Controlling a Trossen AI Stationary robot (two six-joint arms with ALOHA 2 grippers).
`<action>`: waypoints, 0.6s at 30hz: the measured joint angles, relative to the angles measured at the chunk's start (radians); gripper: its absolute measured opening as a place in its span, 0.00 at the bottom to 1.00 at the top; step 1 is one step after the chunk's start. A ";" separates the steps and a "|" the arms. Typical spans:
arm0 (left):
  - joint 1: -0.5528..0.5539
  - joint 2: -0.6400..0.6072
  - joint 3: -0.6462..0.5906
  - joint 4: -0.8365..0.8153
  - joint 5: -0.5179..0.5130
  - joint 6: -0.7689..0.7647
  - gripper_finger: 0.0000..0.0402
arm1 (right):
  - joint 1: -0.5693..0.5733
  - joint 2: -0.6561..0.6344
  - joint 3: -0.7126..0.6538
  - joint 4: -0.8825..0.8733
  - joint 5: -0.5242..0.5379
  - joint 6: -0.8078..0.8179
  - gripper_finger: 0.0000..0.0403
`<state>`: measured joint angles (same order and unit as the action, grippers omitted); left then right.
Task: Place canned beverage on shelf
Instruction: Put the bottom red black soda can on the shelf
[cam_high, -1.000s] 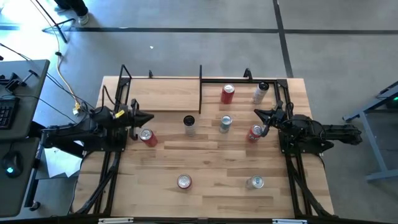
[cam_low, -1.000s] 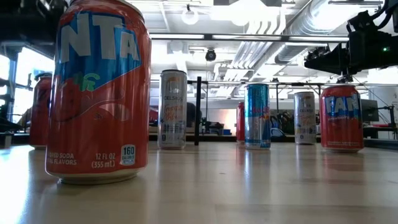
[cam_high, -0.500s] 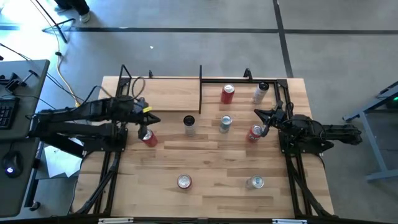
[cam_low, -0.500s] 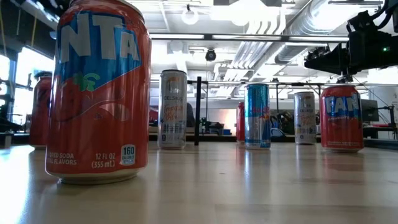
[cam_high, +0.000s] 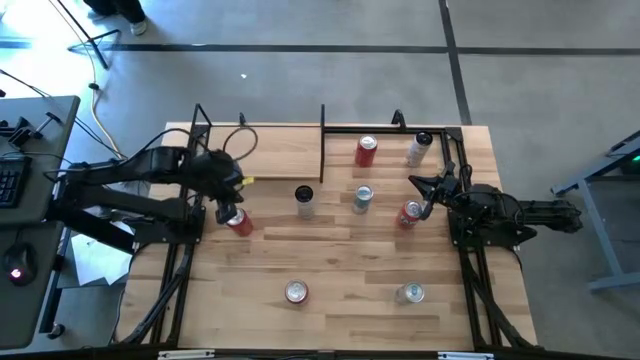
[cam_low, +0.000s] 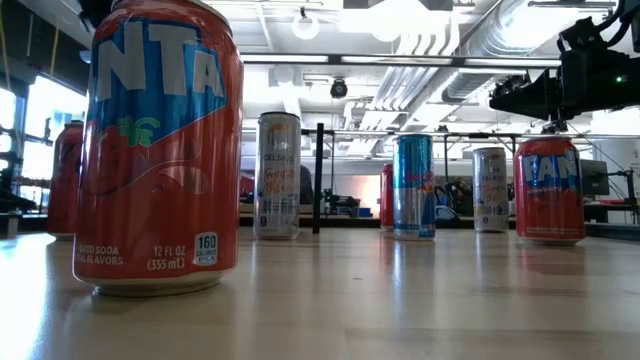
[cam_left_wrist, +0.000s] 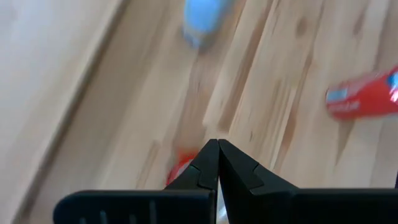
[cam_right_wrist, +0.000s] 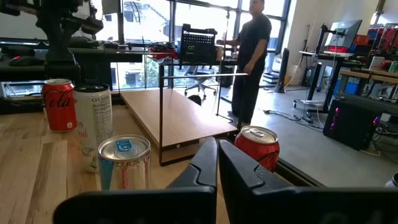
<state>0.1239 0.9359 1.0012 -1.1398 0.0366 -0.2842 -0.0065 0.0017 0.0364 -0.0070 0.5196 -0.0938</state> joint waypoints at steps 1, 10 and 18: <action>-0.011 0.008 0.001 -0.022 -0.004 -0.009 0.00 | 0.000 0.000 0.000 0.000 0.000 0.000 0.00; -0.100 0.069 0.002 -0.091 -0.015 -0.063 0.00 | 0.000 0.000 0.000 0.000 0.000 0.000 0.00; -0.134 0.132 0.002 -0.110 -0.015 -0.091 0.09 | 0.000 0.002 0.000 0.000 0.000 0.000 0.00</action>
<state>-0.0104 1.0676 1.0035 -1.2497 0.0219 -0.3750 -0.0063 0.0032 0.0364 -0.0070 0.5197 -0.0937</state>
